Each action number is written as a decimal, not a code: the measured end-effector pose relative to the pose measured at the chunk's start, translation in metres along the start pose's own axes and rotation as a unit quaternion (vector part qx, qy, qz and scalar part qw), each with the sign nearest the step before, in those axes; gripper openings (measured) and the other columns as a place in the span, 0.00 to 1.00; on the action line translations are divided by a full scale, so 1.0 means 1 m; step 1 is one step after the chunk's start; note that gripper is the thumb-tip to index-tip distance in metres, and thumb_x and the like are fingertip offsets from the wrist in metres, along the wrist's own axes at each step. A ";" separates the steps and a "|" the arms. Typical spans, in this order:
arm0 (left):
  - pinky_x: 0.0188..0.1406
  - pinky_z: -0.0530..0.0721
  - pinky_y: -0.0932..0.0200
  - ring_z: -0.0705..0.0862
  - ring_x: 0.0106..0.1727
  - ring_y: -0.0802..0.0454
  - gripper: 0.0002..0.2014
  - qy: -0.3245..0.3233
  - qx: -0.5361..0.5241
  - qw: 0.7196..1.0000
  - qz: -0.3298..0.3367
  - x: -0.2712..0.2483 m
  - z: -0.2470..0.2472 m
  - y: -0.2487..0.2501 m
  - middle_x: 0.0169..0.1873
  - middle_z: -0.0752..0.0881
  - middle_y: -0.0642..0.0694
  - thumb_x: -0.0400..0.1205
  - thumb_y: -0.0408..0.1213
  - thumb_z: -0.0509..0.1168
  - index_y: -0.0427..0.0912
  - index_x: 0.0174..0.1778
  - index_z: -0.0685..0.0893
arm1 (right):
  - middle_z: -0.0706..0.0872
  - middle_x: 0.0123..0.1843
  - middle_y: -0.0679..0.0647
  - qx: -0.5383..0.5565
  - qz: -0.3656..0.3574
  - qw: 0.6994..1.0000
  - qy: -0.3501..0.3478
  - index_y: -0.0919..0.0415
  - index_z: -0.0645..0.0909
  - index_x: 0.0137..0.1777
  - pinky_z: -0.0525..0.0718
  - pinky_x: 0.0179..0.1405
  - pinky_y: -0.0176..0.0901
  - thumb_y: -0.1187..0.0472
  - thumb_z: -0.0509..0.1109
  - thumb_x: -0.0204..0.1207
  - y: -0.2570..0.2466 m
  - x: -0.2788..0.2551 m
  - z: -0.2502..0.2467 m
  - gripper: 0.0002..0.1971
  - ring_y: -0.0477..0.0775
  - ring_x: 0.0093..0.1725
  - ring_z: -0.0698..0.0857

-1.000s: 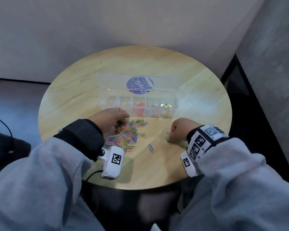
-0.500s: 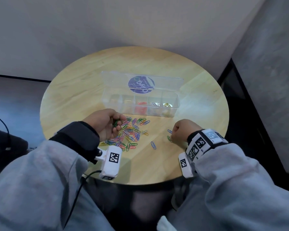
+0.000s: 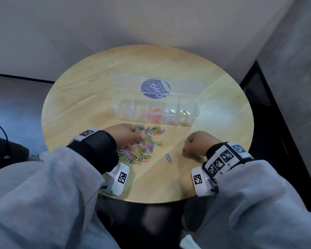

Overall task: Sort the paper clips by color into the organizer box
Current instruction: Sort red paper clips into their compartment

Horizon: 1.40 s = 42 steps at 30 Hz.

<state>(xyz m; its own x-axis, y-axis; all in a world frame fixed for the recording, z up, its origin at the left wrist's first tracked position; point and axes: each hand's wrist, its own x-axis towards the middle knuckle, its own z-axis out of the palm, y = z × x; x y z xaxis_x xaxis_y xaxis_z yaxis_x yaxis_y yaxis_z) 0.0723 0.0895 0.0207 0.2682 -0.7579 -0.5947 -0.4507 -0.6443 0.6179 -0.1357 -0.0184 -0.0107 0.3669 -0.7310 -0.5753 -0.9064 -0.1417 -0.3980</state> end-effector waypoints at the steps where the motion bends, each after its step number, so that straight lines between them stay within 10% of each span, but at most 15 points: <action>1: 0.23 0.66 0.65 0.67 0.25 0.50 0.04 -0.004 0.013 1.000 0.000 0.001 0.002 -0.004 0.31 0.75 0.43 0.79 0.34 0.62 0.42 0.39 0.76 | 0.88 0.34 0.57 0.044 -0.015 0.999 -0.019 0.57 0.77 0.28 0.75 0.33 0.40 0.65 0.69 0.65 -0.001 -0.003 0.000 0.07 0.55 0.31 0.77; 5: 0.31 0.78 0.62 0.72 0.22 0.53 0.06 0.017 0.080 0.997 -0.012 0.010 0.007 -0.018 0.18 0.78 0.53 0.68 0.35 0.66 0.46 0.26 0.78 | 0.90 0.41 0.67 0.122 -0.079 0.987 -0.075 0.58 0.77 0.29 0.77 0.31 0.42 0.70 0.67 0.68 -0.011 -0.003 -0.005 0.09 0.55 0.28 0.77; 12: 0.39 0.78 0.61 0.83 0.39 0.52 0.08 0.028 0.211 0.977 -0.005 0.017 0.022 -0.016 0.34 0.85 0.51 0.67 0.42 0.75 0.48 0.36 0.84 | 0.81 0.31 0.53 0.254 -0.122 0.955 -0.096 0.59 0.78 0.39 0.73 0.17 0.29 0.76 0.64 0.75 -0.033 0.001 -0.012 0.11 0.41 0.20 0.77; 19: 0.37 0.74 0.64 0.87 0.47 0.48 0.05 0.028 0.253 0.967 0.010 0.014 0.028 -0.013 0.41 0.88 0.47 0.71 0.41 0.73 0.46 0.39 0.86 | 0.73 0.29 0.55 0.233 -0.111 0.955 -0.148 0.62 0.81 0.38 0.79 0.23 0.33 0.73 0.57 0.80 -0.043 0.001 0.004 0.14 0.49 0.29 0.77; 29: 0.28 0.74 0.65 0.81 0.33 0.52 0.08 0.009 0.224 0.974 0.024 0.013 0.034 -0.011 0.33 0.85 0.49 0.70 0.43 0.76 0.46 0.40 0.86 | 0.77 0.30 0.55 0.183 -0.114 0.964 -0.158 0.59 0.72 0.35 0.78 0.22 0.38 0.64 0.66 0.79 -0.059 -0.002 0.024 0.11 0.56 0.29 0.78; 33: 0.30 0.75 0.64 0.81 0.36 0.51 0.04 0.005 0.237 0.971 0.026 0.014 0.035 -0.010 0.32 0.84 0.49 0.72 0.37 0.73 0.45 0.42 0.88 | 0.76 0.24 0.44 0.049 -0.163 0.979 -0.112 0.52 0.76 0.33 0.74 0.26 0.34 0.60 0.74 0.73 -0.060 -0.002 0.027 0.10 0.41 0.21 0.75; 42: 0.17 0.66 0.70 0.69 0.22 0.53 0.10 -0.022 -0.073 0.997 0.031 0.015 -0.004 -0.007 0.23 0.73 0.46 0.74 0.31 0.71 0.42 0.31 0.77 | 0.74 0.28 0.45 -0.080 -0.169 0.980 -0.069 0.50 0.81 0.42 0.73 0.29 0.39 0.60 0.73 0.70 -0.068 -0.007 0.039 0.05 0.45 0.27 0.74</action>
<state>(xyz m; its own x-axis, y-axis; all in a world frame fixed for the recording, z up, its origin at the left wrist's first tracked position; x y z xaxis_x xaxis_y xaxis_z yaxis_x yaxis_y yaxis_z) 0.0827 0.0826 0.0094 0.2056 -0.7934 -0.5729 -0.3359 -0.6070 0.7202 -0.0689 0.0226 -0.0074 0.6667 -0.5292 -0.5248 -0.7453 -0.4709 -0.4720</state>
